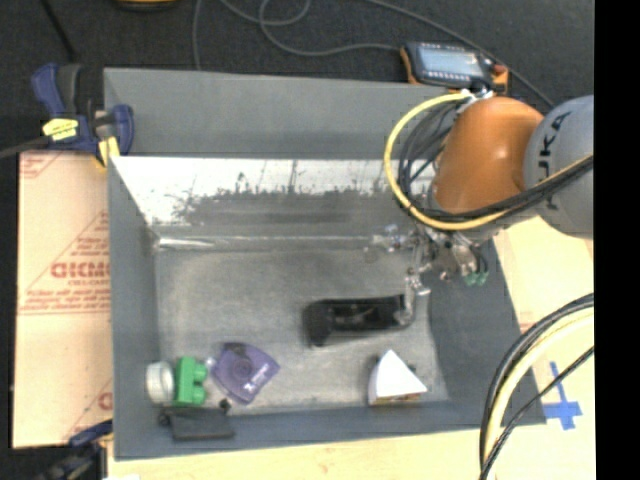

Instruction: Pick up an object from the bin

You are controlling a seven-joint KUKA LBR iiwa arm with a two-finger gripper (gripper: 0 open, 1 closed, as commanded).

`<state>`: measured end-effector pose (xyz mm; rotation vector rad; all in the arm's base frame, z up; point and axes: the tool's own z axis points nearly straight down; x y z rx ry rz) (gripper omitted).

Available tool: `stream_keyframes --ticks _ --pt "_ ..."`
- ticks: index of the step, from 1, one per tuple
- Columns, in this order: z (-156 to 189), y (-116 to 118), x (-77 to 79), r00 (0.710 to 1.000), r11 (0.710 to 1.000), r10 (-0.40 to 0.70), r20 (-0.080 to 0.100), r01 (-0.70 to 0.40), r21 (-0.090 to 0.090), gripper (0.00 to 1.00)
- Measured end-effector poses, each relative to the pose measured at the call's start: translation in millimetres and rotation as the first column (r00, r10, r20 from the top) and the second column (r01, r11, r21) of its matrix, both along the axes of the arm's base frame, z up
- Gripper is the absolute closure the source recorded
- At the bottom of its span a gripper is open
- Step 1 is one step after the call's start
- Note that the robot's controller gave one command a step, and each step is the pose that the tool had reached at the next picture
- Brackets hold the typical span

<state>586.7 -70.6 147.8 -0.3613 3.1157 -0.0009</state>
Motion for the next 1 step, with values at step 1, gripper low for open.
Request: stream_keyframes --ticks 1 --pt "-43.9 12.6 -3.2 0.999 0.999 -0.039 0.0 0.039 0.0 0.0"
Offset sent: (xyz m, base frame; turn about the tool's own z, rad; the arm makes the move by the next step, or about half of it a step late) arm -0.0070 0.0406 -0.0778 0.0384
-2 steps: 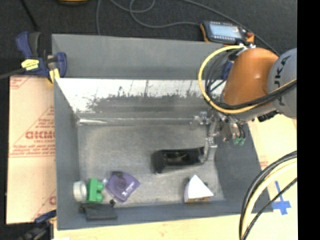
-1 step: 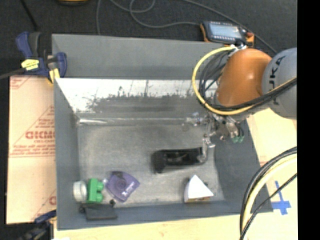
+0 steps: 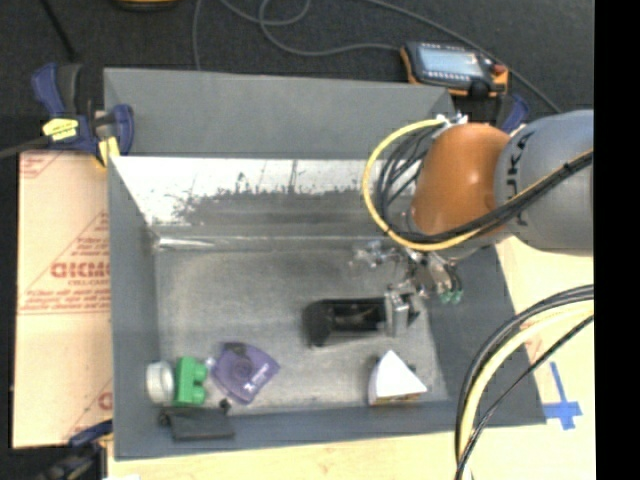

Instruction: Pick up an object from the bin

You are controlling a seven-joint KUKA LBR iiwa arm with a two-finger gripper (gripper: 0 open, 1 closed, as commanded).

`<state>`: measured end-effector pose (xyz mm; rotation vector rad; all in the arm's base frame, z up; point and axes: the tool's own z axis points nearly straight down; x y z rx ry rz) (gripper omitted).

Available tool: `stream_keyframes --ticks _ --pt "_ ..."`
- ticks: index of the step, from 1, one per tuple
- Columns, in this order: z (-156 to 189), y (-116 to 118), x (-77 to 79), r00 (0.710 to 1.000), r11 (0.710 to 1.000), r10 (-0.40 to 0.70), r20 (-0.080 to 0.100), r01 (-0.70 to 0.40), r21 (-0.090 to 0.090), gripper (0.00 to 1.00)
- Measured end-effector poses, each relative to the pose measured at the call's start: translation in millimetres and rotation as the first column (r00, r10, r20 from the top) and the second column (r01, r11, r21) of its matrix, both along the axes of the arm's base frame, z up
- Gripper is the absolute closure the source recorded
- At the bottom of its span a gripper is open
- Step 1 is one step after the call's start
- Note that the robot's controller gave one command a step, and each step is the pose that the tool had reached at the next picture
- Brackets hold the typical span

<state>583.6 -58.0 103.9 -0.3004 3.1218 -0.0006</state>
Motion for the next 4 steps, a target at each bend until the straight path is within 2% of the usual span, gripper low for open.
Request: stream_keyframes --ticks 1,3,4 --pt "-28.8 21.2 -1.3 1.0 1.0 -0.002 -0.002 0.002 -0.008 1.0" --pt "-23.3 21.1 -2.6 1.0 1.0 -0.003 -0.002 0.002 -0.007 1.0" --pt "-1.6 22.1 -1.9 1.0 1.0 -0.004 0.0 0.004 -0.002 1.0"
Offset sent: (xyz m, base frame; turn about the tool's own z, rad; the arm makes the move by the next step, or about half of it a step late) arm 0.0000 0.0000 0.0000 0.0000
